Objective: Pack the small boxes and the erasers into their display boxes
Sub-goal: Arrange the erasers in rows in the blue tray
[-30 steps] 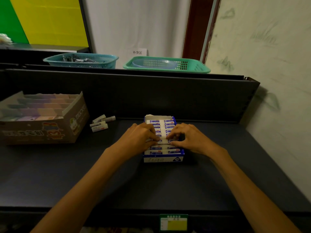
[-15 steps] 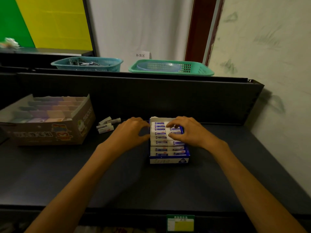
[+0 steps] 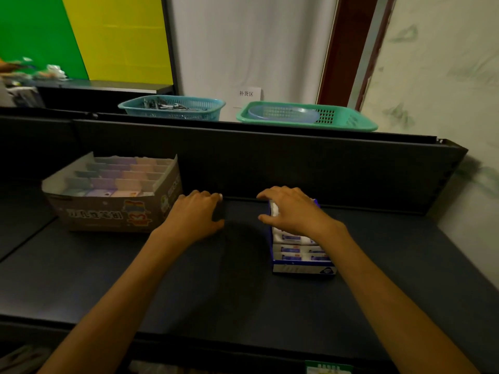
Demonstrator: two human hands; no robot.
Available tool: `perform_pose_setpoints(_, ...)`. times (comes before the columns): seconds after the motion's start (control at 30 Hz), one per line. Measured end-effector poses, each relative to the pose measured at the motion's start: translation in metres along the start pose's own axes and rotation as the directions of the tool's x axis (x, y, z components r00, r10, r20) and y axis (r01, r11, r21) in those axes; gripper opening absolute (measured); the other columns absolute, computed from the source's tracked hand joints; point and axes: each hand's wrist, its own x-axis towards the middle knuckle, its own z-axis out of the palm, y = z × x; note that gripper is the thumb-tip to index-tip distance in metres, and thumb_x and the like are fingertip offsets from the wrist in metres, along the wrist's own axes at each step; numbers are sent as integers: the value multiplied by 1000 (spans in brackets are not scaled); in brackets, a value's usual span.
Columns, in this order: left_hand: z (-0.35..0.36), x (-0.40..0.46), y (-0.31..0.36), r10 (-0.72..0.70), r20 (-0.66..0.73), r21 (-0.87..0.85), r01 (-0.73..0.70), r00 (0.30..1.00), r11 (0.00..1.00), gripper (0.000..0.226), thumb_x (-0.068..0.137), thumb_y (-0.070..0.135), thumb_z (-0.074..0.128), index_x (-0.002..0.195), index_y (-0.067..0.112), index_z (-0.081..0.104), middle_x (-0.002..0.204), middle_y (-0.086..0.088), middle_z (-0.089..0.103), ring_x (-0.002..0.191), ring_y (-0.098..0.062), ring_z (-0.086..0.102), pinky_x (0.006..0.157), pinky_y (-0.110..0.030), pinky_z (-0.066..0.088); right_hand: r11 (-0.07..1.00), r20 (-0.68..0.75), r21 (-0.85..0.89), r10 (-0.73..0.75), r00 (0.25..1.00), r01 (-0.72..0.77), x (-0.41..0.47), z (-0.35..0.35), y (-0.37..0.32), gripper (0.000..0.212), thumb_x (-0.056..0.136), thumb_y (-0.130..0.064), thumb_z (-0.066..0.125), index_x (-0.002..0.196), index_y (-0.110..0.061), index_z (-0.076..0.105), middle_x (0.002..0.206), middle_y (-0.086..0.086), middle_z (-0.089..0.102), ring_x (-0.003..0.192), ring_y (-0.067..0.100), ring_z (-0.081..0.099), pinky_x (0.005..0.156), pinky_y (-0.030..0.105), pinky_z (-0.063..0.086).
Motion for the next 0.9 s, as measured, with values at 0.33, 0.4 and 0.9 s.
perform_pose_setpoints(0.33,7,14,-32,-38,31,-51,40,999,998,58,87,42,59,137,21,39,132,-4,47,119,-21,45,93,-33,41,998,31,-30,-62,998,63,46,20,-18,55,91,-39,58,140,-23,39,138,1,46,126,20,43,104,35,31)
perform_pose_setpoints(0.4,11,19,-34,-37,51,-64,40,998,997,58,87,39,60,137,20,38,132,-4,46,119,-21,45,93,-33,41,998,54,-20,-62,997,63,55,23,-19,55,90,-38,59,139,-24,39,137,2,47,124,22,44,103,36,33)
perform_pose_setpoints(0.9,37,41,-61,-21,102,-302,51,995,952,43,87,26,62,127,22,46,116,-1,57,96,-13,58,84,-29,52,988,191,99,-137,972,120,116,54,-23,61,89,-23,62,143,-30,35,140,2,42,123,20,45,101,35,42)
